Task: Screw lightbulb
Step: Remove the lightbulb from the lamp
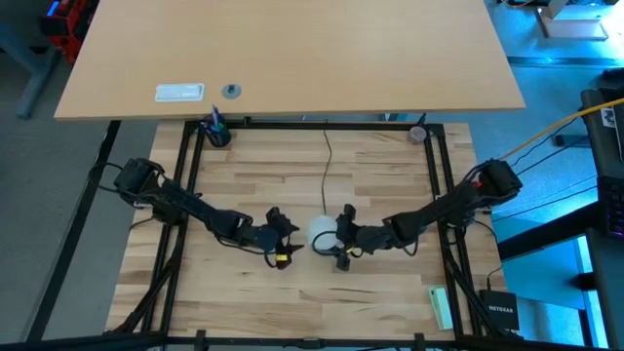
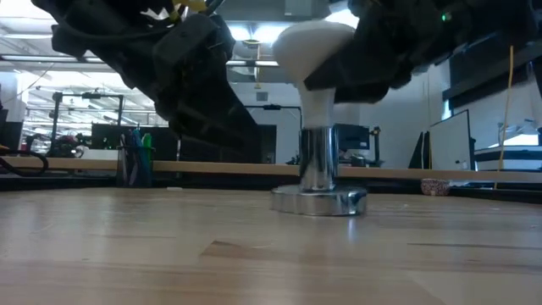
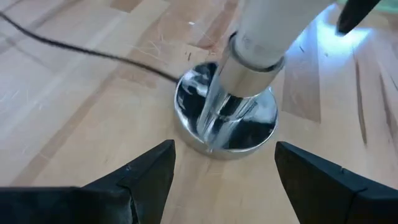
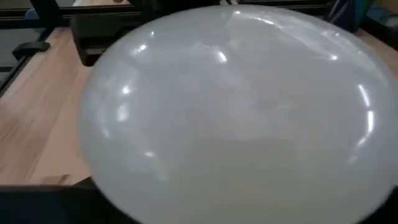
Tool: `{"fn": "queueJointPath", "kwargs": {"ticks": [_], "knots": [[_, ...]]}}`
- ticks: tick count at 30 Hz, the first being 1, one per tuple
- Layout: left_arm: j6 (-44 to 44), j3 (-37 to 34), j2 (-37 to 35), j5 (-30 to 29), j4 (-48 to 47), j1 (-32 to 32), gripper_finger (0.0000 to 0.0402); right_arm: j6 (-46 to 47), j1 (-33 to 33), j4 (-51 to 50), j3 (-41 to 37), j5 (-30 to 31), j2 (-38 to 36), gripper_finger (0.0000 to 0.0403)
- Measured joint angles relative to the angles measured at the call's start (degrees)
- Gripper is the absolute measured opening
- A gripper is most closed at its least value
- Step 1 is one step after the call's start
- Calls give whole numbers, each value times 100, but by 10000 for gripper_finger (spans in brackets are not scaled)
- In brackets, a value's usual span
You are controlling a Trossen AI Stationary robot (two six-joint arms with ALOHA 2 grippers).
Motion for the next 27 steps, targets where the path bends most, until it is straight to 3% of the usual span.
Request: {"fn": "queueJointPath", "kwargs": {"ticks": [7, 16, 27], "knots": [[137, 0, 0, -179, -118, 0, 265, 201, 0, -118, 7, -231, 291, 270], [77, 0, 1, -177, -276, -92, 265, 1150, 4, -1592, 15, -1039, -297, 270], [-11, 0, 4, -179, -237, -42, 265, 902, 0, -1700, 7, -602, -556, 270]]}}
